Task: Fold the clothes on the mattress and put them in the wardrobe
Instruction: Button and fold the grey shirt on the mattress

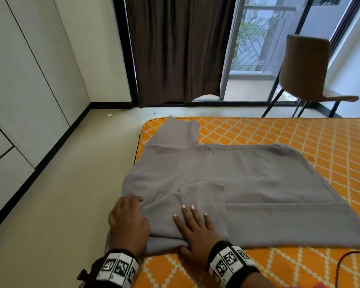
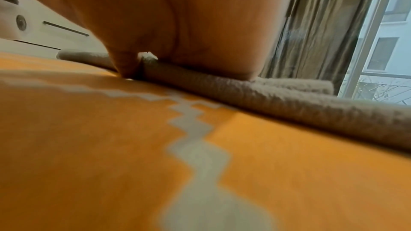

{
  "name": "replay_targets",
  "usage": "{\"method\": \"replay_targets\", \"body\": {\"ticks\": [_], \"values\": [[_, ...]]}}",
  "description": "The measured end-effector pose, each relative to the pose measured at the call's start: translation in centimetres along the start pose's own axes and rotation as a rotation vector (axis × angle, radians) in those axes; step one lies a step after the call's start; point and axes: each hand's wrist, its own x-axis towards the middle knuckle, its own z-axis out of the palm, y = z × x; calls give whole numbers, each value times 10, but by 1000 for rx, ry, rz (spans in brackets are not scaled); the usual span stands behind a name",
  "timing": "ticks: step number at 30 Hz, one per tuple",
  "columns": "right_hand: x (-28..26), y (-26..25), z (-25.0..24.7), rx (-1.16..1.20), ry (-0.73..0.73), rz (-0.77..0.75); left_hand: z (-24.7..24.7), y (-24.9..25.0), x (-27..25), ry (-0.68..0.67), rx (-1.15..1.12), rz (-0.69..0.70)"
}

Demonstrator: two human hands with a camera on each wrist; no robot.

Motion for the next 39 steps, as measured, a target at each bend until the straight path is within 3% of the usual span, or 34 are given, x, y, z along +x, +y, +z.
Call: {"method": "replay_targets", "body": {"ticks": [2,4,5,7,8,9,12,15,17,20,22,24,27,30,33,35,39], "values": [[-1,-3,-6,30,-75,-70,14,7,-8,-224,86,80],[1,-1,-19,159,-78,-26,27,7,-13,-412,167,60],[3,1,-28,239,4,20,30,7,-14,-456,174,57],[11,14,-40,425,329,141,29,5,-13,-464,142,49],[15,24,-41,433,402,185,27,4,-11,-457,101,41],[18,35,-44,368,385,201,24,3,-10,-454,64,38],[24,46,-45,92,86,88,18,2,-9,-501,80,75],[32,35,-40,96,-59,-6,19,6,-7,-546,100,49],[37,38,-33,82,-100,76,21,9,-6,-571,132,-8],[36,63,-39,54,-53,393,21,13,-6,-589,170,-101],[27,81,-51,19,-15,501,21,15,-10,-540,167,-128],[13,96,-67,-32,55,413,22,21,-14,-460,161,-110],[-13,112,-79,-178,177,77,34,37,-24,-372,163,111],[-50,139,-49,-273,-2,-131,48,50,-31,-401,233,295],[-95,172,-11,-154,-137,-122,59,46,-40,-453,306,310],[-112,195,-2,-46,-98,-44,58,45,-45,-548,300,292],[-134,238,-3,5,-94,72,57,46,-41,-536,229,287]]}}
